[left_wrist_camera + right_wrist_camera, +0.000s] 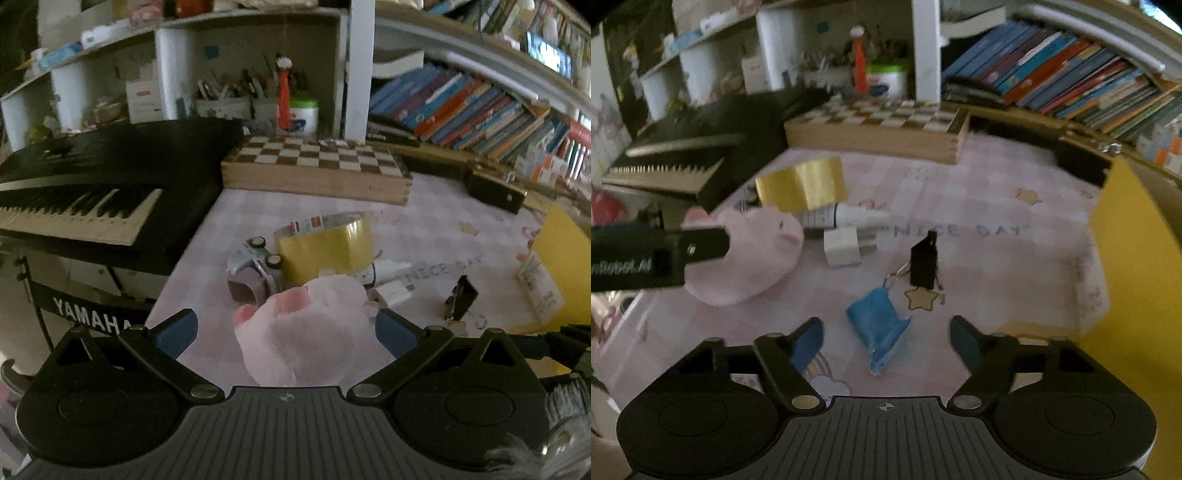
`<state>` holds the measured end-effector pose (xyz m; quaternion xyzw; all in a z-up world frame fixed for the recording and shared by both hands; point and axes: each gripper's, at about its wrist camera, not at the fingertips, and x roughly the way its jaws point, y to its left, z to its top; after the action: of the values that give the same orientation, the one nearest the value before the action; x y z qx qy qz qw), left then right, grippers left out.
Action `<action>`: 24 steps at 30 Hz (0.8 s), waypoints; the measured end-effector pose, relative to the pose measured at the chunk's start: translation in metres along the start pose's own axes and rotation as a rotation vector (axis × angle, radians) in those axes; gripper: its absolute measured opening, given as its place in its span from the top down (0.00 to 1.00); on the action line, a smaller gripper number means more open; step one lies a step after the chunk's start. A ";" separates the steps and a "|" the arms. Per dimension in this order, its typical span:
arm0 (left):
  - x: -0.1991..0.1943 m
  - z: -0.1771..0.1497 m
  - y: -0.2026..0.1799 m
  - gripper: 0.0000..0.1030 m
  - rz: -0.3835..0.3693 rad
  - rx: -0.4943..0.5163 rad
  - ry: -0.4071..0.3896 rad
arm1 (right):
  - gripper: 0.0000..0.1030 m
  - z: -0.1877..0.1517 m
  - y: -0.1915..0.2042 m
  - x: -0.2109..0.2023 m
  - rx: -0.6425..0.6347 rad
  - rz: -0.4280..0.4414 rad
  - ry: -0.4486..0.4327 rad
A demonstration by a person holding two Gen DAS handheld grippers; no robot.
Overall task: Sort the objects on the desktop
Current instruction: 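Grasp the pink plush pig with the left tool while the right tool grasps the blue cloth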
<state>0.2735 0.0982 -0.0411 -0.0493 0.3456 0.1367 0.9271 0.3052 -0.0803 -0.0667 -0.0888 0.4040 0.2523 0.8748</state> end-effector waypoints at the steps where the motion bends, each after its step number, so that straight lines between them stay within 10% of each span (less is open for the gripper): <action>1: 0.007 0.001 -0.001 0.00 -0.004 0.008 0.013 | 0.36 0.000 0.000 0.004 -0.008 0.002 0.007; 13: 0.054 0.000 -0.018 0.01 0.009 0.074 0.095 | 0.58 -0.001 0.004 0.020 -0.111 0.051 -0.003; 24: 0.019 -0.008 -0.002 0.25 -0.107 -0.030 0.117 | 0.68 -0.004 0.000 -0.009 -0.096 0.050 -0.025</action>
<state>0.2824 0.0985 -0.0595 -0.0896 0.3941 0.0890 0.9104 0.2978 -0.0845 -0.0627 -0.1175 0.3823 0.2942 0.8680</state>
